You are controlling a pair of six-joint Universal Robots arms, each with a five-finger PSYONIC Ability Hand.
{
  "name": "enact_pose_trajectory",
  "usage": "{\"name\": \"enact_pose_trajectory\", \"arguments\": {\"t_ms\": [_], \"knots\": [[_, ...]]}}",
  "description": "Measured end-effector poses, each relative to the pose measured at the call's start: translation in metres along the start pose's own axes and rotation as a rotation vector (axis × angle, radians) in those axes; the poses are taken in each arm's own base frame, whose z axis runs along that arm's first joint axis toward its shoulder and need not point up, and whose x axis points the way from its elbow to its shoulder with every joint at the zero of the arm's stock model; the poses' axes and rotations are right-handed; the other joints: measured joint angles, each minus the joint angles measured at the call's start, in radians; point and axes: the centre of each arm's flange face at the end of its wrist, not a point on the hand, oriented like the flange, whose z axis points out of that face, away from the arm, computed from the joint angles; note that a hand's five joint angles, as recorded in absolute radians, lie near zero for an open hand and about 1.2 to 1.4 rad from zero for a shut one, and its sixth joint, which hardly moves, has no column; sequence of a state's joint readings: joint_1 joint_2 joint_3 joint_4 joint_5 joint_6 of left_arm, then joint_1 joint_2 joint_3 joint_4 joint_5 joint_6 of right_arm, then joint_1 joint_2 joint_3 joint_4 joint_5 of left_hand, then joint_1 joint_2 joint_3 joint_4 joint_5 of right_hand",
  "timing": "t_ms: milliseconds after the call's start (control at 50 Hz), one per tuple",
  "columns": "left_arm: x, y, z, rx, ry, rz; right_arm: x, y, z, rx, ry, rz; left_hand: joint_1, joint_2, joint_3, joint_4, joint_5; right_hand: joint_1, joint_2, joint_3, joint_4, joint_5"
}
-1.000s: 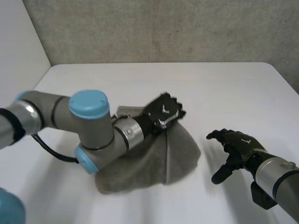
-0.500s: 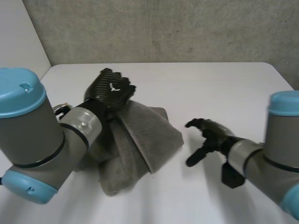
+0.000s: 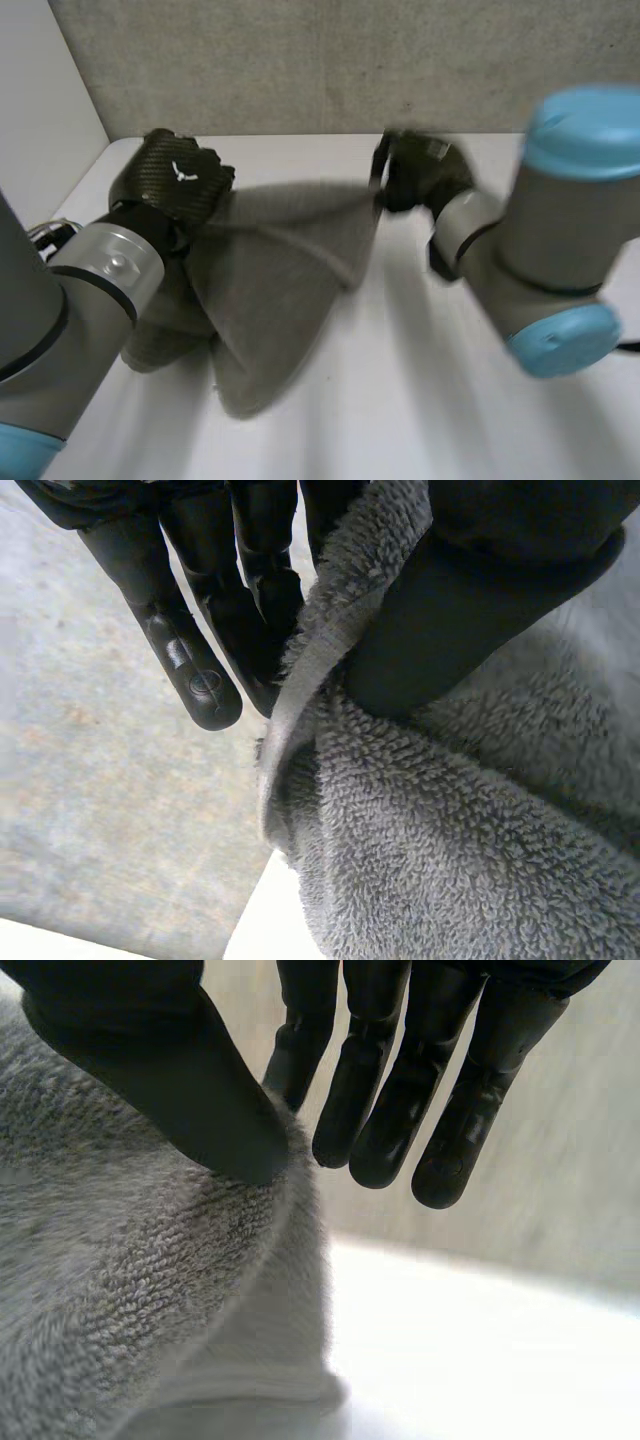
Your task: Fold the laundry
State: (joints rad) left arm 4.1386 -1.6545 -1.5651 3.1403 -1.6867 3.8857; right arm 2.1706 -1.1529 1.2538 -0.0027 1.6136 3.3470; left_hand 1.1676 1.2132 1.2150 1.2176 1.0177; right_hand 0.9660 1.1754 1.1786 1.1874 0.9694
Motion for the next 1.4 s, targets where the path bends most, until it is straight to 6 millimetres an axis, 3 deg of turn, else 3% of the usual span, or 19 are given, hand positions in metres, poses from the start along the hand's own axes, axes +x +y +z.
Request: {"name": "enact_pose_trajectory", "arguments": {"t_ms": [60,80,120,200,280,380,480,520,560,600,640,660,700,780,820,900,1040,1160,1400], "knots": [[-0.008,-0.006,-0.002,0.022,-0.026,-0.014,0.003,-0.055,-0.010,0.183,0.013,-0.109,0.000,0.002,0.001,0.000,0.002,0.000,0.000,0.000,0.000,0.001],[-0.008,-0.006,-0.002,0.022,-0.026,-0.014,0.003,-0.055,-0.010,0.183,0.013,-0.109,0.000,0.002,0.001,0.000,0.002,0.000,0.000,0.000,0.000,0.001],[-0.012,-0.009,-0.004,0.038,-0.042,-0.040,0.001,-0.086,-0.020,0.279,0.013,-0.191,0.000,0.002,0.001,0.000,0.005,0.000,0.000,0.000,0.002,0.001],[-0.013,-0.011,-0.007,0.049,-0.044,-0.099,-0.003,-0.113,-0.030,0.351,0.005,-0.279,0.004,0.002,0.001,0.000,0.007,0.015,0.000,0.003,0.003,0.016],[-0.010,-0.009,-0.009,0.043,-0.030,-0.155,-0.005,-0.116,-0.032,0.343,-0.009,-0.315,0.004,0.002,0.001,0.000,0.007,0.015,0.000,0.006,0.005,0.019],[0.002,0.002,-0.012,0.004,0.010,-0.223,-0.006,-0.088,-0.021,0.207,-0.055,-0.338,0.004,0.002,0.001,0.000,0.007,0.015,0.000,0.006,0.006,0.019],[0.027,0.028,-0.012,-0.093,0.081,-0.265,-0.002,-0.014,0.005,-0.063,-0.108,-0.361,0.004,0.002,0.001,0.000,0.010,0.015,0.000,0.006,0.006,0.021],[0.035,0.036,-0.011,-0.126,0.103,-0.268,-0.002,0.004,0.010,-0.121,-0.117,-0.375,0.004,0.002,0.001,0.000,0.010,0.013,-0.001,0.005,0.005,0.020],[0.042,0.044,-0.011,-0.157,0.123,-0.267,-0.001,0.026,0.014,-0.191,-0.127,-0.397,0.004,0.002,0.001,0.000,0.010,-0.054,-0.095,-0.095,-0.101,-0.061],[0.044,0.046,-0.010,-0.166,0.127,-0.267,-0.001,0.030,0.015,-0.204,-0.128,-0.403,0.004,0.002,0.001,0.000,0.010,-0.054,-0.095,-0.095,-0.101,-0.061],[0.052,0.058,-0.008,-0.210,0.149,-0.263,0.002,0.046,0.015,-0.260,-0.127,-0.429,0.004,0.002,0.001,0.000,0.010,-0.277,-0.384,-0.364,-0.373,-0.313],[0.053,0.061,-0.006,-0.222,0.152,-0.262,0.004,0.049,0.012,-0.279,-0.116,-0.439,0.004,0.002,0.001,0.000,0.010,-0.466,-0.604,-0.605,-0.617,-0.566],[0.053,0.063,-0.005,-0.230,0.151,-0.261,0.008,0.046,0.006,-0.284,-0.097,-0.439,0.004,0.002,0.001,0.000,0.010,-0.488,-0.635,-0.646,-0.652,-0.607],[0.052,0.064,-0.003,-0.230,0.146,-0.261,0.014,0.040,-0.003,-0.285,-0.071,-0.431,0.004,0.002,0.001,0.000,0.010,-0.491,-0.639,-0.653,-0.661,-0.618],[0.048,0.060,-0.001,-0.216,0.133,-0.263,0.029,0.031,-0.024,-0.285,-0.015,-0.407,0.004,0.002,0.001,0.000,0.010,-0.491,-0.639,-0.653,-0.661,-0.619],[0.042,0.054,-0.001,-0.192,0.117,-0.267,0.039,0.028,-0.042,-0.286,0.015,-0.402,0.004,0.002,0.001,0.000,0.010,-0.491,-0.639,-0.653,-0.661,-0.619],[0.027,0.036,-0.004,-0.121,0.076,-0.277,0.057,0.041,-0.069,-0.345,0.033,-0.465,0.004,0.002,0.001,0.000,0.010,-0.491,-0.639,-0.651,-0.660,-0.616],[0.023,0.031,-0.006,-0.099,0.062,-0.281,0.066,0.063,-0.070,-0.377,0.006,-0.502,0.004,0.002,0.001,0.000,0.010,-0.399,-0.513,-0.512,-0.523,-0.503],[0.022,0.034,-0.004,-0.111,0.056,-0.284,0.078,0.110,-0.040,-0.416,-0.025,-0.498,0.004,0.002,0.001,0.000,0.010,-0.348,-0.457,-0.469,-0.474,-0.444]]}}
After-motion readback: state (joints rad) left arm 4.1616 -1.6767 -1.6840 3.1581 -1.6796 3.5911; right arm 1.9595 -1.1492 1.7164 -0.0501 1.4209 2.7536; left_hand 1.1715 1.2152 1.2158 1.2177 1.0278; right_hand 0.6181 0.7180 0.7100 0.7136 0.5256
